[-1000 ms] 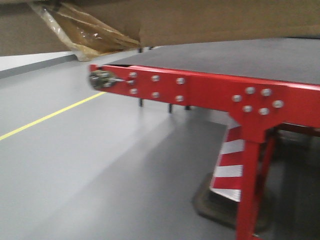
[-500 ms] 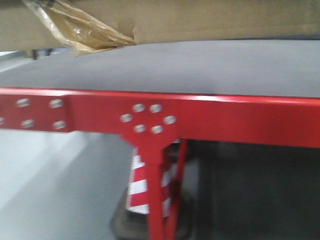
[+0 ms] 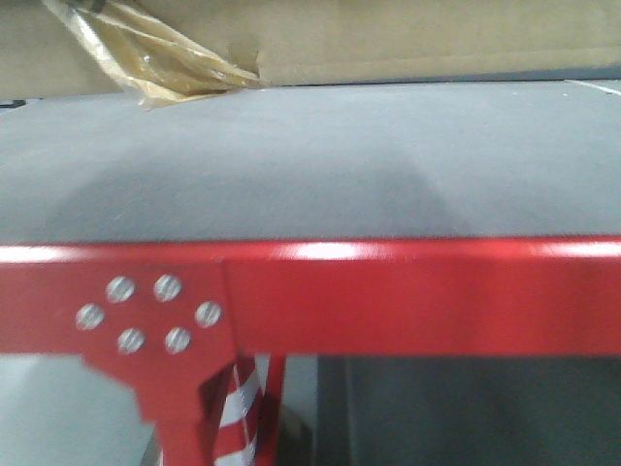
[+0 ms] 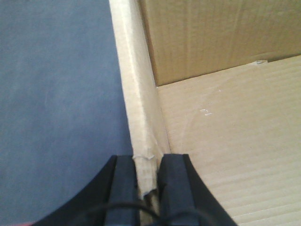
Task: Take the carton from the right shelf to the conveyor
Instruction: 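Carry the carton with both grippers to the red-framed conveyor, then lower the carton onto the grey belt and open both grippers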
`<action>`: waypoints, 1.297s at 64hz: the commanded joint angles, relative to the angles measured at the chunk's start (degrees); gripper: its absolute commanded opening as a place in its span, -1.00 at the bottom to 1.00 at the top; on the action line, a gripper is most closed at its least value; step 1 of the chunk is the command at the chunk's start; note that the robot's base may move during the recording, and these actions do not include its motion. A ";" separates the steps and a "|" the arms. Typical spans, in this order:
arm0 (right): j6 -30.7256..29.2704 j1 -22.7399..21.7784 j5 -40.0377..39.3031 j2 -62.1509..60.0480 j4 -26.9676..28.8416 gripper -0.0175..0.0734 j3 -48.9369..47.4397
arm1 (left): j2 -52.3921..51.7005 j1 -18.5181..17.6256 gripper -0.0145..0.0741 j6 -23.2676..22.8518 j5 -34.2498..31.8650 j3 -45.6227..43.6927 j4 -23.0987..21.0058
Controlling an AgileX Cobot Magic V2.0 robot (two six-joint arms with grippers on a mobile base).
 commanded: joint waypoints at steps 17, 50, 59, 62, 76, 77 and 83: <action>-0.96 -0.16 -1.24 -1.23 -0.90 -0.76 -0.65 | -0.48 0.38 -0.71 0.57 0.58 -0.07 6.90; -0.96 -0.16 -1.24 -1.23 -0.90 -0.76 -0.65 | -0.48 0.38 -0.71 0.57 -3.36 -0.07 6.90; -0.96 -0.16 -1.24 -1.23 -0.90 -0.76 -0.65 | -0.48 0.38 -0.71 0.57 -4.80 -0.07 6.90; -0.96 -0.16 -1.24 -1.23 -0.90 -0.76 -0.65 | -0.48 0.38 -0.71 0.57 -4.80 -0.07 6.90; -0.96 -0.16 -1.24 -1.23 -0.90 -0.76 -0.65 | -0.48 0.38 -0.71 0.57 -4.80 -0.07 6.90; -0.96 -0.16 -1.24 -1.23 -0.90 -0.76 -0.65 | -0.48 0.38 -0.71 0.57 -4.80 -0.07 6.90; -0.96 -0.16 -1.24 -1.23 -0.90 -0.76 -0.65 | -0.48 0.38 -0.71 0.57 -4.80 -0.07 6.90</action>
